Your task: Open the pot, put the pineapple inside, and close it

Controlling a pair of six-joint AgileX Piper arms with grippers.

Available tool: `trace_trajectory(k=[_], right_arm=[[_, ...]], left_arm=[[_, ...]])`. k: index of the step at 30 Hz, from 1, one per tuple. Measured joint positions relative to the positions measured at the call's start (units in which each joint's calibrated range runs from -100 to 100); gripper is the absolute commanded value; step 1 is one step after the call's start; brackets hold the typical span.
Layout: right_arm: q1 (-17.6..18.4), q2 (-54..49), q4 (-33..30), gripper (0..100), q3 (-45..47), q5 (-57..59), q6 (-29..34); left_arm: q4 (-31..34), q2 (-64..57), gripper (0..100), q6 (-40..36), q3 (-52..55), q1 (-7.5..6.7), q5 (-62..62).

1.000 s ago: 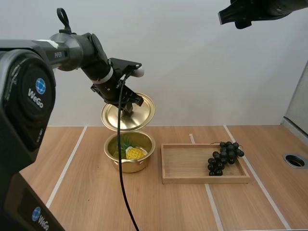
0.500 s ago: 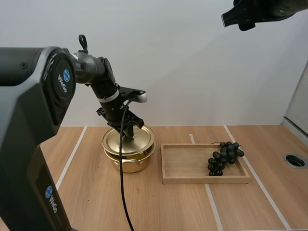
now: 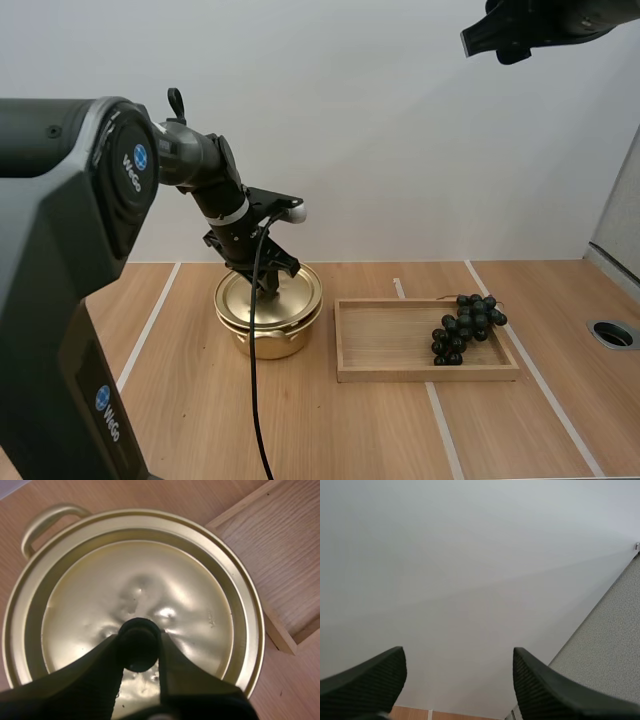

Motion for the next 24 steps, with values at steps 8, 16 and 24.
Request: trace_trajectory(k=[8, 16, 24], right_arm=[[0.0, 0.0, 0.0, 100, 0.1, 0.2, 0.0], [0.0, 0.0, 0.0, 100, 0.1, 0.2, 0.0], [0.0, 0.0, 0.0, 100, 0.1, 0.2, 0.0]], left_arm=[[0.0, 0.0, 6, 0.2, 0.0, 0.0, 0.3], [0.0, 0.0, 44, 0.2, 0.0, 0.0, 4.6], [-1.5, 0.0, 100, -0.8, 0.0, 0.0, 4.3]])
